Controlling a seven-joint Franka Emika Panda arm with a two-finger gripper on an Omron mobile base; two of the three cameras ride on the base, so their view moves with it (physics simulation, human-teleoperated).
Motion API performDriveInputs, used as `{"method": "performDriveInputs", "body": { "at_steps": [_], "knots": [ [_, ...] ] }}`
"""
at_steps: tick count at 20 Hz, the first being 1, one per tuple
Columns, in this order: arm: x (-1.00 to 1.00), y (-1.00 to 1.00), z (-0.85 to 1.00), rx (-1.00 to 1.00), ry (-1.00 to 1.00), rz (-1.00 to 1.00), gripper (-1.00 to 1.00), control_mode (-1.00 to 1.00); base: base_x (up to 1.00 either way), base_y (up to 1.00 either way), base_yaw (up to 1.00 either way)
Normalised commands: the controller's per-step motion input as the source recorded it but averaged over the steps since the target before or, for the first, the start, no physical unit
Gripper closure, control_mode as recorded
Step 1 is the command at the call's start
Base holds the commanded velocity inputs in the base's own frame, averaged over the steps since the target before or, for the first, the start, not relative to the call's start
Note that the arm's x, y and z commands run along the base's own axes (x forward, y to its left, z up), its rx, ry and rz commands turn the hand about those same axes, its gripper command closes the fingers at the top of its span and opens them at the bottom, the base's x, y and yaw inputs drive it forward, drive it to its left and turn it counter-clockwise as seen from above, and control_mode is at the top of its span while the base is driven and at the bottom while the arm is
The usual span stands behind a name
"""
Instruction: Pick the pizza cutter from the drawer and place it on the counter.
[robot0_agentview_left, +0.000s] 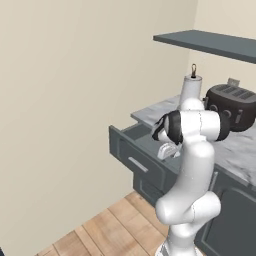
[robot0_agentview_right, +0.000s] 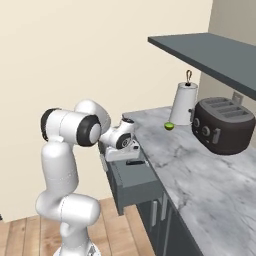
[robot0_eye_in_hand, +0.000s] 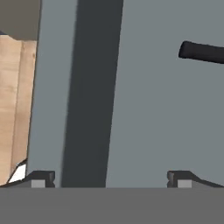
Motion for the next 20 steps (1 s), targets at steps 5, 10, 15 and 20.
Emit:
{"method": "performDriveInputs", "body": {
  "at_steps": [5,10,15,20],
  "knots": [
    [-0.14,0.91,-0.84,0.00,0.22,0.33,-1.00,-1.00,0.00,0.00,0.00],
    [-0.53,1.00,-0.97,0.00,0.15,0.37,-1.00,-1.00,0.00,0.00,0.00],
    [-0.69,1.00,-1.00,0.00,0.01,0.34,-1.00,-1.00,0.00,0.00,0.00],
    [-0.78,1.00,-1.00,0.00,0.00,0.31,-1.00,-1.00,0.00,0.00,0.00]
  ]
}}
